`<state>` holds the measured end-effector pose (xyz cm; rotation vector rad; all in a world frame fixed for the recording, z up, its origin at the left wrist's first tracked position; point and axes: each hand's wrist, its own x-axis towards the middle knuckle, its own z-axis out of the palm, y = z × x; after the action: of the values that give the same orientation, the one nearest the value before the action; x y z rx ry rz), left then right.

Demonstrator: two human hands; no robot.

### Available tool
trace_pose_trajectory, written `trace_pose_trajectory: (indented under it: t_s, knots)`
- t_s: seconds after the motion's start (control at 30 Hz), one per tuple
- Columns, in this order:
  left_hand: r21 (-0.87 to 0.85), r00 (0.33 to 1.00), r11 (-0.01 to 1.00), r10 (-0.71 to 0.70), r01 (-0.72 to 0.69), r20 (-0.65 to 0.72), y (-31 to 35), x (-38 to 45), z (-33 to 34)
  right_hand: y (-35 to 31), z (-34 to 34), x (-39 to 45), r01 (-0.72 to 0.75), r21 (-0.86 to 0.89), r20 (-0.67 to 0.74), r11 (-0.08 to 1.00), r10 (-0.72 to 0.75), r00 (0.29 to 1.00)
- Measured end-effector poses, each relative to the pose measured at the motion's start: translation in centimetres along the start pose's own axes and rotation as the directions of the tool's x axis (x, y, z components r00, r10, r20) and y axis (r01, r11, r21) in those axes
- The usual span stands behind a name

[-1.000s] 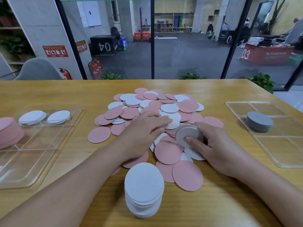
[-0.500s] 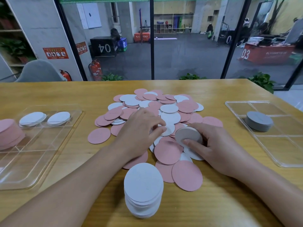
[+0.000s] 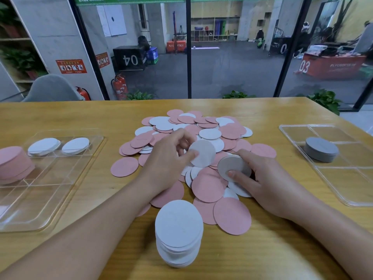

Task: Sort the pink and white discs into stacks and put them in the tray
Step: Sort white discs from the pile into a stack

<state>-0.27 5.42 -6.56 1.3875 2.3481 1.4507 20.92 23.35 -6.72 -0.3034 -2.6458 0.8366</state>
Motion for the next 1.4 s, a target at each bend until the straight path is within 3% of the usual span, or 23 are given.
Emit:
trace_pose_trajectory:
  t_s: [0.1, 0.23, 0.43, 0.63, 0.8, 1.1, 1.4]
  knots:
    - [-0.117, 1.0, 0.993, 0.013, -0.012, 0.006, 0.0, -0.1, -0.7, 0.0, 0.1, -0.1, -0.016, 0.033, -0.017, 0.999, 0.016, 1.0]
    - [-0.216, 0.989, 0.976, 0.029, 0.002, 0.142, 0.5, -0.4, -0.9, 0.0, 0.2, 0.1, -0.036, 0.069, -0.066, 0.997, 0.041, 0.997]
    - [-0.201, 0.939, 0.98, 0.076, -0.007, 0.336, 1.7, -1.3, -0.7, -0.4, 0.6, 0.1, 0.001, 0.043, -0.001, 0.999, -0.001, 1.0]
    - [0.228, 0.968, 0.974, -0.059, 0.003, 0.242, 0.3, -2.0, -2.6, -0.3, 0.5, 0.0, 0.009, 0.041, 0.011, 0.999, -0.01, 1.0]
    - [0.325, 0.958, 0.946, -0.088, -0.006, 0.275, 0.8, -2.8, -1.8, -0.3, 0.5, 0.0, 0.008, 0.039, 0.008, 0.999, -0.008, 1.0]
    - [0.328, 0.958, 0.944, -0.067, -0.03, 0.279, 1.6, -2.6, -0.9, -0.3, 0.6, 0.1, -0.006, 0.034, 0.011, 0.999, 0.006, 1.0]
    - [0.089, 0.955, 0.98, -0.195, 0.179, 0.223, 1.7, -2.6, -0.7, -0.5, 0.5, 0.1, -0.014, 0.025, 0.01, 1.0, 0.014, 1.0]
